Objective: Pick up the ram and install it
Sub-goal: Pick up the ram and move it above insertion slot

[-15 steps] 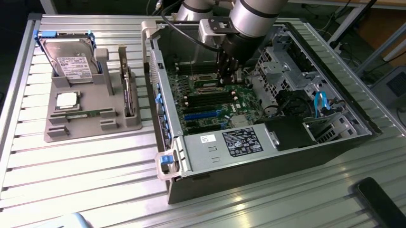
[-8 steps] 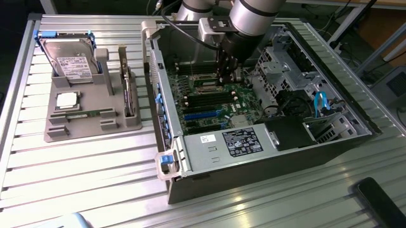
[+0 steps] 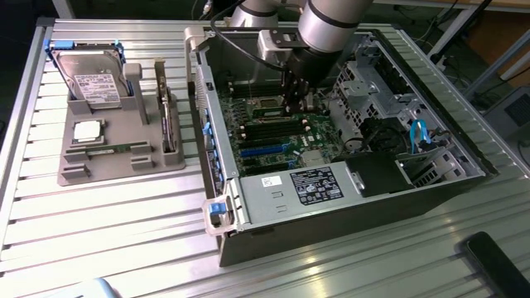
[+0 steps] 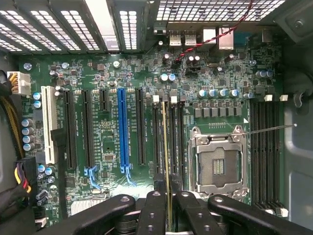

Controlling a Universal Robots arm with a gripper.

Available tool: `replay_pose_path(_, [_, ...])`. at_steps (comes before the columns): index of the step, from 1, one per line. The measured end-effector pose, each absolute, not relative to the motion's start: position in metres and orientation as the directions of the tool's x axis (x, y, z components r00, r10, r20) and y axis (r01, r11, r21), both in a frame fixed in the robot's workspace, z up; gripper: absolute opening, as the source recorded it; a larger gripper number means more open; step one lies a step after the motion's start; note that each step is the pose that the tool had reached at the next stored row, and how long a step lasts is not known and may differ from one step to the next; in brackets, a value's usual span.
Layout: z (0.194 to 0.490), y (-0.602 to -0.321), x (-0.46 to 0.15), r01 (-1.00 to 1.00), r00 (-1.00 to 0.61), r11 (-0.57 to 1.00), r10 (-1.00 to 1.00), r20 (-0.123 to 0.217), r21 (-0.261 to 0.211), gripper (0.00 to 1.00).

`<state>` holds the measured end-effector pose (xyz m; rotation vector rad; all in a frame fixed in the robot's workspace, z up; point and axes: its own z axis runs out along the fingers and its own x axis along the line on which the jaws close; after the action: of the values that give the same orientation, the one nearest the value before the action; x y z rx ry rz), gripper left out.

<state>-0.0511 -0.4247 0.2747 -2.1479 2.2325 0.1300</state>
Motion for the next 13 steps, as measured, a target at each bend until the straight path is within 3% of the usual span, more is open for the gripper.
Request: replay_pose_path(13, [0.263, -0.418, -0.051, -0.999, -0.040, 0.038, -0.997, -0.059, 0.030, 0.14])
